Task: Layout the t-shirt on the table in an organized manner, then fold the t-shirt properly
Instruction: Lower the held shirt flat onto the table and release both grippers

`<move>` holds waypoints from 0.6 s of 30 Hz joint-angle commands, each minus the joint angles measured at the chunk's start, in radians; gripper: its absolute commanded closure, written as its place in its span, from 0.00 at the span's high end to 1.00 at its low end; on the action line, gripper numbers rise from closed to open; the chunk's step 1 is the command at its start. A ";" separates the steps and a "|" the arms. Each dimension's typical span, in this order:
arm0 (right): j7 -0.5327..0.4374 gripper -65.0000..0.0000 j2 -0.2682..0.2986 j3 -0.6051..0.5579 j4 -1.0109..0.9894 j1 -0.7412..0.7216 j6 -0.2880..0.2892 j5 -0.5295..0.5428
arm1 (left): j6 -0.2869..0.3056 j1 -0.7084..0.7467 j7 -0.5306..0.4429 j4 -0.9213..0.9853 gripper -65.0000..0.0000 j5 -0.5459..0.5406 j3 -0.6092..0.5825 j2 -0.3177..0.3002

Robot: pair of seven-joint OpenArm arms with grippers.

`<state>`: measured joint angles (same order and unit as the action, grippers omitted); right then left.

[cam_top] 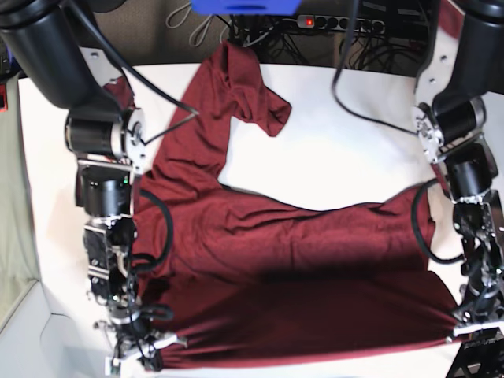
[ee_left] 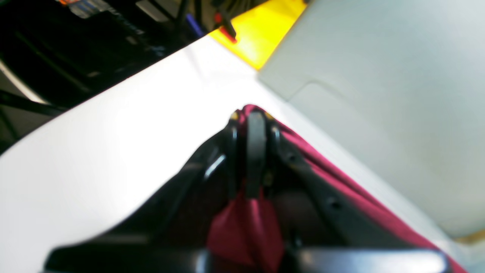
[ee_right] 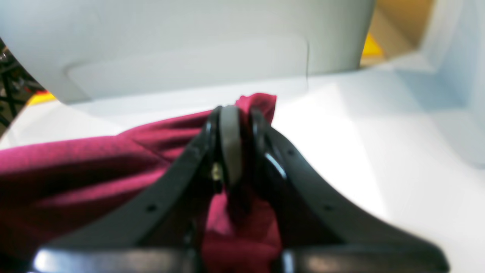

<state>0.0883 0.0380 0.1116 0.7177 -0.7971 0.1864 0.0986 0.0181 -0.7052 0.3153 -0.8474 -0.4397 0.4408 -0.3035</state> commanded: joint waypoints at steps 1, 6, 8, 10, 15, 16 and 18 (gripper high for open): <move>-0.037 0.00 0.018 0.001 0.007 -0.043 -0.003 0.002 | 0.000 -0.051 -0.061 0.015 0.01 -0.001 -0.026 -0.023; -0.037 0.00 0.026 0.001 -0.037 -0.045 -0.003 0.002 | 0.000 -0.106 -0.172 0.205 0.01 -0.003 -0.112 -0.038; -0.031 0.00 0.026 0.001 -0.039 -0.045 -0.003 0.002 | 0.000 -0.123 -0.207 0.265 0.01 -0.003 -0.138 -0.039; -0.029 0.00 0.029 0.001 -0.040 -0.041 -0.003 0.000 | 0.000 -0.141 -0.235 0.314 0.04 -0.003 -0.161 -0.039; -0.029 0.00 0.047 0.000 -0.117 -0.040 -0.003 0.000 | -0.007 -0.187 -0.301 0.425 0.36 -0.003 -0.231 -0.036; -0.029 0.04 0.058 0.001 -0.126 -0.038 -0.003 0.003 | -0.007 -0.195 -0.315 0.445 0.46 -0.003 -0.248 -0.036; -0.031 0.16 0.067 0.001 -0.131 -0.031 -0.003 0.005 | -0.007 -0.202 -0.338 0.469 0.63 -0.003 -0.276 -0.036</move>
<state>0.0933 0.0937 0.1108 0.5663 -0.7795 0.1856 0.0937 0.0078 -0.8650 0.0086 -0.3656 -0.4400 0.1650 -0.3290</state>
